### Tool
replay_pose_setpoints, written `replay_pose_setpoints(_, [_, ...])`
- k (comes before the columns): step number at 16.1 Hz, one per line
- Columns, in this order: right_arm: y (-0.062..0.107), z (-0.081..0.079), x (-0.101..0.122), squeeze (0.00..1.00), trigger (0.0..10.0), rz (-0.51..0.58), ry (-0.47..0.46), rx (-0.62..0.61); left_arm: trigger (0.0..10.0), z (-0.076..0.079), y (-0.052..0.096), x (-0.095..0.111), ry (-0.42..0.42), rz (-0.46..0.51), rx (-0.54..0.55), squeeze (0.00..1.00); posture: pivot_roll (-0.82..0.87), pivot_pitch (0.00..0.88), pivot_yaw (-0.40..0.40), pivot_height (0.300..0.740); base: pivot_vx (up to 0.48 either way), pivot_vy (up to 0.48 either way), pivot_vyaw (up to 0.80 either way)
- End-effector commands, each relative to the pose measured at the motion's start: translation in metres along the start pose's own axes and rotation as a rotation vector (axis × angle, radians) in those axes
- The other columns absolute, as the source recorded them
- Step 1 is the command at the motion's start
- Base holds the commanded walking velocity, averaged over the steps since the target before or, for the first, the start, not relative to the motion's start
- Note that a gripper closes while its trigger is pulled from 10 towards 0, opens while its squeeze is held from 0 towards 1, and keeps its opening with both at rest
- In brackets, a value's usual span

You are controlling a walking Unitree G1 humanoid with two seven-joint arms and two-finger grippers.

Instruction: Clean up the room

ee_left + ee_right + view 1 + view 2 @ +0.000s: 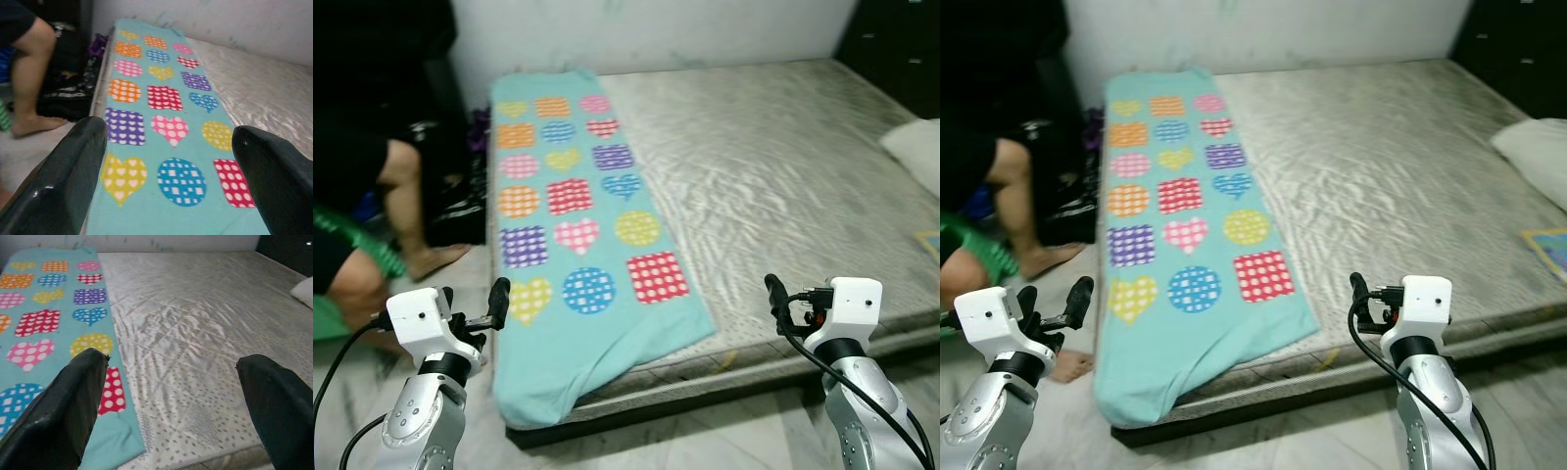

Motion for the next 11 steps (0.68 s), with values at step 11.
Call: replay_pose_setpoints(11, [0.005, -0.014, 0.004, 0.0, 10.0, 0.021, -0.004, 0.06, 10.0, -0.006, 0.003, 0.001, -0.021, -0.015, 0.032, 0.0, -0.07, 0.128, 0.022, 0.74, 0.0, 0.0, 0.0])
Point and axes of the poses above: a point about 5 cm out from each wrist's last joint towards the gripper, its own y axis pointing back from the gripper into the wrist, its own x axis along the axis of the wrist's last joint, z = x × y, the point moved 4 cm from there along -y, pointing out of the wrist towards the gripper, and after that the axes turned 2 degrees about y, right-handed, at the moved point
